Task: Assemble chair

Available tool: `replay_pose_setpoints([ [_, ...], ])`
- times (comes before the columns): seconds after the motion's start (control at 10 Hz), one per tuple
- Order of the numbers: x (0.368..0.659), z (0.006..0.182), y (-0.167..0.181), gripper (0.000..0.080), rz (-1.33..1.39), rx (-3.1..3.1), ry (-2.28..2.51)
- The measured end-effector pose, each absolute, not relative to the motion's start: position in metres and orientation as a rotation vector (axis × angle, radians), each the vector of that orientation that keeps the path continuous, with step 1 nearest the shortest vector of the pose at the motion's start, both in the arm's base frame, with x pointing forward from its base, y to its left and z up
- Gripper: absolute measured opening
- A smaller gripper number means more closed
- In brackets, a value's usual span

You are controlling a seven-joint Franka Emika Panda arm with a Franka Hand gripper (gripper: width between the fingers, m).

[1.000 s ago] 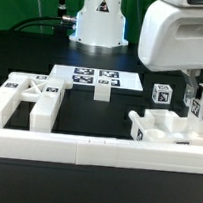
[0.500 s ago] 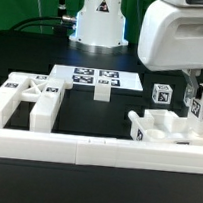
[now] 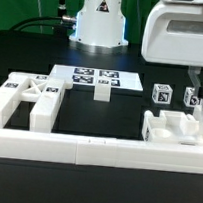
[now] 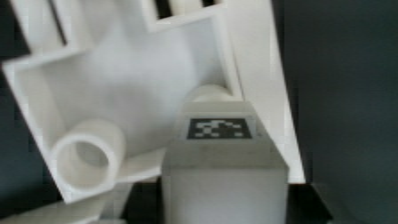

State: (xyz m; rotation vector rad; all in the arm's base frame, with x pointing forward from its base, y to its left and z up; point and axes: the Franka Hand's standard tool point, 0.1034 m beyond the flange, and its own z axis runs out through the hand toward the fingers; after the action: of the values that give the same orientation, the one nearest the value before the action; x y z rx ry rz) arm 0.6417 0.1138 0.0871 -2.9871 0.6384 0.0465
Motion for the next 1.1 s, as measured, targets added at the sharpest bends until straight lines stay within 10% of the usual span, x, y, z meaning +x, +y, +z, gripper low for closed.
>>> replay_pose_setpoints([
  [0.8,0.644,0.087,0.119,0.0285,0.091,-2.581,1.62],
  [1.0,0.643,0.086,0.121,0.0549,0.086,-2.64,1.521],
  [1.1,0.642,0.086,0.124,0.0549,0.085,-2.671,1.464],
])
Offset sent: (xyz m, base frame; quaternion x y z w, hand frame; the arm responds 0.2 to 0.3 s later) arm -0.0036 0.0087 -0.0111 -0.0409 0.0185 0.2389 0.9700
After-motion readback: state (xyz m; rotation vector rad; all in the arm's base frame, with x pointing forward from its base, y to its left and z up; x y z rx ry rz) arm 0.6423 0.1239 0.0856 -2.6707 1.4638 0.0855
